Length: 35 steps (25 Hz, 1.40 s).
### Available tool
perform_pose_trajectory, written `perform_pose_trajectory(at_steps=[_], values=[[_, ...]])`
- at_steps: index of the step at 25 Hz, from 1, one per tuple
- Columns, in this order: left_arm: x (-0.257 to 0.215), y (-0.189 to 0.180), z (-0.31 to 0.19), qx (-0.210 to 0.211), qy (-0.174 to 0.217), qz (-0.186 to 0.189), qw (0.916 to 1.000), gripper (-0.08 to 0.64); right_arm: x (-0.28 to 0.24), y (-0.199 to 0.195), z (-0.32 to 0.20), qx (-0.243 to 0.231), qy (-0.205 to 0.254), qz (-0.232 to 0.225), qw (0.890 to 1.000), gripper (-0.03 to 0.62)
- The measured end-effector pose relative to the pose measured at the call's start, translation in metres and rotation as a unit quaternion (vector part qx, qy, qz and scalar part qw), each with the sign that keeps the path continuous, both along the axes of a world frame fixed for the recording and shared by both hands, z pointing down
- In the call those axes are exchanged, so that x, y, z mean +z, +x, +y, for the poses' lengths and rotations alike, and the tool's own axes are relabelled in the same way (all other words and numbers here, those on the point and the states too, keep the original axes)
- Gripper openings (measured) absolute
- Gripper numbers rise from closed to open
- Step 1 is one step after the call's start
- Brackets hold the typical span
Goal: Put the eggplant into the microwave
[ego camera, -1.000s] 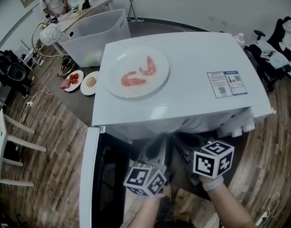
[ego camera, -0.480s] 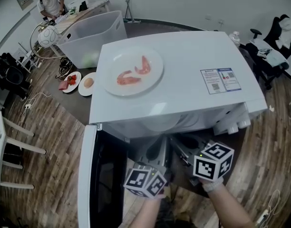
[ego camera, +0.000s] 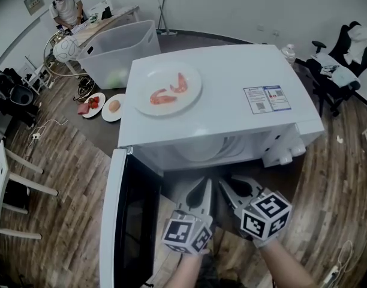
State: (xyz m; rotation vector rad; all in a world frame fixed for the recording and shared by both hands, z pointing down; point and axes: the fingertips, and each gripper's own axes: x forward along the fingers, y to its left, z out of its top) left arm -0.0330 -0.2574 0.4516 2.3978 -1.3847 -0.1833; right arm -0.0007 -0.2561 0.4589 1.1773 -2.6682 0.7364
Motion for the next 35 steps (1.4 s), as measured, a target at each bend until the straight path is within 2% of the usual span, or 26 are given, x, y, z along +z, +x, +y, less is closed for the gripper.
perform_pose_trajectory(at_steps=[8, 13, 27, 35], values=[[-0.022, 0.010, 0.040, 0.007, 0.010, -0.026, 0.9996, 0.002, -0.027, 0.007, 0.042, -0.006, 0.049, 0.039, 0.998, 0.000], [-0.043, 0.014, 0.069, 0.011, 0.026, -0.041, 0.9988, 0.000, -0.053, 0.022, 0.068, 0.006, 0.080, 0.059, 0.995, 0.000], [-0.074, 0.035, 0.166, 0.030, 0.017, -0.045, 0.9984, 0.001, -0.087, 0.041, 0.167, -0.015, 0.085, 0.051, 0.995, 0.000], [-0.101, 0.044, 0.219, 0.046, 0.026, -0.055, 0.9971, 0.002, -0.116, 0.042, 0.229, -0.039, 0.099, 0.033, 0.994, 0.000]])
